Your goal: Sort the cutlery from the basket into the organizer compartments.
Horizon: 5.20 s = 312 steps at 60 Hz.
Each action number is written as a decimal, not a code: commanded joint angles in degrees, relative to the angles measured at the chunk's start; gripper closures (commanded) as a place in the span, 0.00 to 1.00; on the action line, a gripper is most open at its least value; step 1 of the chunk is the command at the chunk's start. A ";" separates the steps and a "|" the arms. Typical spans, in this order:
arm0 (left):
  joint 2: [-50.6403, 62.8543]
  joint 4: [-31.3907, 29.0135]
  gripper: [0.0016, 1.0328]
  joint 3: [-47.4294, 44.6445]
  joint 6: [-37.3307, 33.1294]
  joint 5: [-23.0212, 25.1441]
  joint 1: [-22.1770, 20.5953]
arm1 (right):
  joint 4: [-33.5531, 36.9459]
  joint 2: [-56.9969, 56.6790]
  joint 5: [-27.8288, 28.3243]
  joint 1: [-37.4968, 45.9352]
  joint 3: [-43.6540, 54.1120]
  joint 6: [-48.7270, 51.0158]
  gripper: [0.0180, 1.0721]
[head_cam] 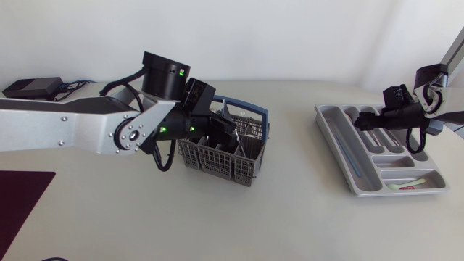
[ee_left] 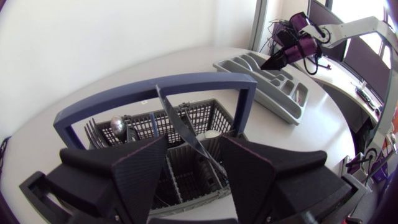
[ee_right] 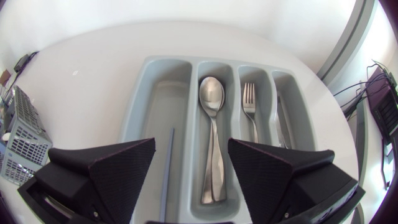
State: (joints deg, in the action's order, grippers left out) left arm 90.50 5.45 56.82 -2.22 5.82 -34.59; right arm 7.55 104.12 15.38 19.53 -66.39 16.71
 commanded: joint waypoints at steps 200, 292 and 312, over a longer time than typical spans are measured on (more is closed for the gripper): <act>-13.86 -5.19 0.97 4.35 15.05 22.92 1.98 | 0.53 -31.61 13.45 -50.73 13.57 -3.70 0.47; -19.92 -5.10 0.42 9.01 18.39 23.44 22.72 | 10.64 -42.33 14.59 -44.23 20.86 -1.07 0.95; -19.66 -7.47 0.42 3.65 8.46 22.65 28.88 | 16.71 -45.67 19.69 -21.20 21.21 8.16 0.95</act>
State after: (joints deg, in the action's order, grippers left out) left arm 71.22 -0.82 63.05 10.02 29.02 -6.13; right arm 23.42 58.83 33.78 -6.70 -46.00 21.34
